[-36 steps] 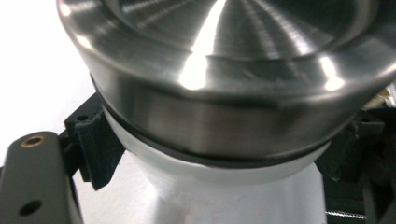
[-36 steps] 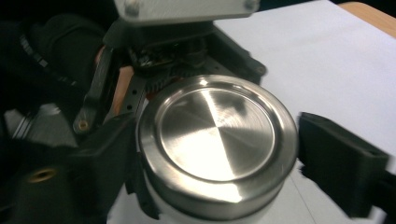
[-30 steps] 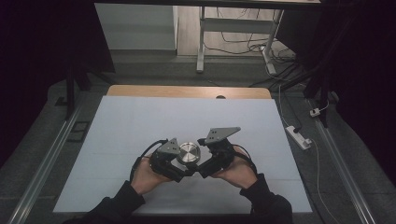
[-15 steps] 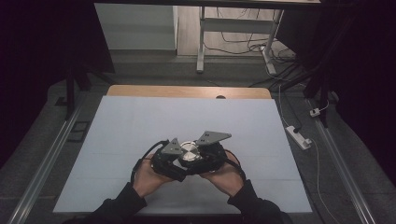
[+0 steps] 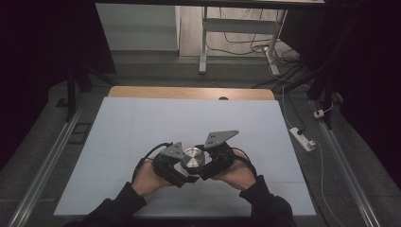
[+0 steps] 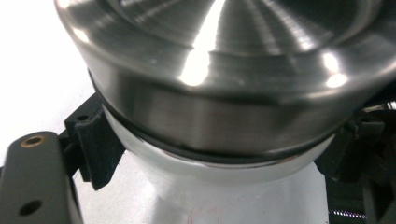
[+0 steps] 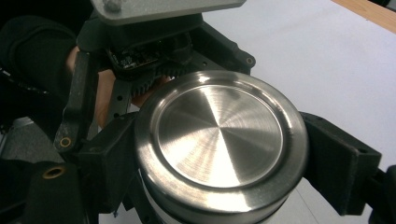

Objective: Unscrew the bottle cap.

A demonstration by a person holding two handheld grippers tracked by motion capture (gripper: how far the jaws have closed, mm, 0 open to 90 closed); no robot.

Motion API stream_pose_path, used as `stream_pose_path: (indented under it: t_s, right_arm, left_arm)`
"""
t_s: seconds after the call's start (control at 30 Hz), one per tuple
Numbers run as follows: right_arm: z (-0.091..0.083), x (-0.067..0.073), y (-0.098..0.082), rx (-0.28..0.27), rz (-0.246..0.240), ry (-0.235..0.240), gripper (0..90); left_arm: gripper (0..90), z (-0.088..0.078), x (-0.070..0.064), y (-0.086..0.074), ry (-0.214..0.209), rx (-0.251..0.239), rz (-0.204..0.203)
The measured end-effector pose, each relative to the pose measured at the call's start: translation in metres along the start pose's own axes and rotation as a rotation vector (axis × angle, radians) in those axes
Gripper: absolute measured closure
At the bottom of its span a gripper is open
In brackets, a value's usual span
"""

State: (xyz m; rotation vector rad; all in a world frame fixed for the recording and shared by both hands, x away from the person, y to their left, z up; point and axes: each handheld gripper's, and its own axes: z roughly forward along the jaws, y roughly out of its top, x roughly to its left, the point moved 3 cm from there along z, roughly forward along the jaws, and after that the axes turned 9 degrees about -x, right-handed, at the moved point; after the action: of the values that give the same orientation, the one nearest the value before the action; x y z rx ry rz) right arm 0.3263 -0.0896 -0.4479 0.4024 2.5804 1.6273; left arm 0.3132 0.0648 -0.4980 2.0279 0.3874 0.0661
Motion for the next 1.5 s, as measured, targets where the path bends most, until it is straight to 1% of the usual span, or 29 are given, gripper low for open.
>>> stream_pose_path:
  t_s: [0.1,0.17,0.27,0.4,0.47,0.5,0.53,0.57,0.63,0.67,0.7,0.73,0.77,0.83,0.87,0.9,0.93,0.97,1.0,1.1,1.17,1.23,1.27,1.33,1.37,1.4,1.43,1.47,1.5]
  right_arm:
    - [0.000,0.000,0.000,-0.007,-0.009,0.009,17.8]
    - [-0.001,0.001,0.001,-0.012,-0.012,0.016,17.8]
    - [-0.002,0.002,0.002,-0.021,-0.028,0.037,17.8]
    - [-0.004,0.003,0.002,-0.032,-0.041,0.078,17.8]
    - [-0.005,0.002,0.002,-0.037,-0.042,0.092,17.6]
    - [-0.004,0.001,0.001,-0.030,-0.028,0.097,17.5]
    - [-0.004,0.001,0.001,-0.023,-0.011,0.092,17.3]
    - [-0.004,0.000,0.001,-0.018,0.001,0.073,16.9]
    - [-0.004,0.000,0.003,-0.028,0.019,0.042,13.0]
    - [-0.005,-0.001,0.005,-0.029,0.033,0.018,11.2]
    - [-0.007,-0.001,0.006,-0.025,0.040,-0.012,9.4]
    - [-0.008,0.000,0.010,-0.019,0.047,-0.070,7.1]
    - [-0.008,0.000,0.010,-0.019,0.047,-0.070,7.1]
    - [-0.007,0.002,0.011,-0.013,0.062,-0.121,5.8]
    - [-0.006,0.004,0.012,-0.008,0.066,-0.155,5.8]
    - [-0.001,0.007,0.012,0.002,0.064,-0.217,6.7]
    - [-0.001,0.007,0.012,0.002,0.064,-0.217,6.7]
    - [0.001,0.008,0.012,0.002,0.065,-0.246,7.3]
    - [0.003,0.010,0.012,0.004,0.069,-0.263,7.8]
    - [0.010,0.012,0.009,0.012,0.079,-0.298,11.4]
    - [0.012,0.013,0.008,0.019,0.080,-0.314,14.4]
    - [0.011,0.012,0.007,0.018,0.069,-0.323,17.4]
    - [0.011,0.012,0.007,0.019,0.067,-0.320,17.6]
    - [0.010,0.012,0.007,0.024,0.054,-0.310,17.9]
    - [0.010,0.012,0.007,0.025,0.038,-0.294,18.0]
    - [0.009,0.012,0.007,0.029,0.034,-0.281,18.0]
    - [0.008,0.011,0.007,0.036,0.030,-0.252,18.1]
    - [0.006,0.010,0.007,0.038,0.015,-0.203,18.1]
    - [0.006,0.010,0.007,0.038,0.015,-0.203,18.1]
  left_arm:
    - [15.8,-0.001,0.000,0.000,-0.015,-0.008,0.003]
    - [15.8,-0.002,0.001,0.001,-0.028,-0.010,0.014]
    - [15.8,-0.004,0.000,0.001,-0.050,-0.020,0.024]
    - [15.8,-0.006,-0.001,0.002,-0.081,-0.019,0.049]
    - [15.8,-0.005,-0.002,0.002,-0.078,-0.022,0.043]
    - [15.8,-0.005,-0.001,0.002,-0.073,-0.016,0.048]
    - [15.8,-0.004,-0.001,0.001,-0.057,-0.011,0.045]
    - [15.8,-0.003,-0.001,0.001,-0.047,-0.013,0.034]
    - [15.8,-0.002,0.002,-0.001,-0.017,-0.009,0.015]
    - [15.8,-0.003,0.004,-0.001,0.003,-0.005,0.009]
    - [15.8,-0.003,0.005,-0.002,0.023,-0.004,-0.004]
    - [15.8,-0.003,0.006,-0.002,0.046,-0.002,-0.012]
    - [15.8,-0.003,0.007,-0.002,0.070,0.000,-0.017]
    - [15.8,-0.002,0.007,-0.001,0.116,0.003,-0.030]
    - [15.8,-0.002,0.007,-0.001,0.134,0.003,-0.035]
    - [15.9,-0.001,0.006,0.000,0.153,0.004,-0.037]
    - [15.9,-0.001,0.005,0.000,0.167,0.011,-0.035]
    - [15.9,0.000,0.005,0.001,0.180,0.013,-0.037]
    - [15.8,0.001,0.004,0.001,0.195,0.013,-0.043]
    - [15.9,0.003,0.001,0.002,0.221,0.026,-0.039]
    - [15.8,0.004,0.000,0.002,0.225,0.031,-0.035]
    - [15.9,0.004,-0.001,0.003,0.225,0.034,-0.031]
    - [15.9,0.004,-0.001,0.003,0.224,0.034,-0.030]
    - [15.8,0.003,-0.001,0.003,0.208,0.031,-0.023]
    - [15.8,0.003,-0.001,0.003,0.198,0.033,-0.019]
    - [15.9,0.003,-0.001,0.003,0.179,0.033,-0.013]
    - [15.8,0.002,-0.001,0.002,0.161,0.034,-0.007]
    - [15.8,0.001,0.000,0.002,0.133,0.037,0.004]
    - [15.8,0.001,0.000,0.002,0.104,0.028,0.003]
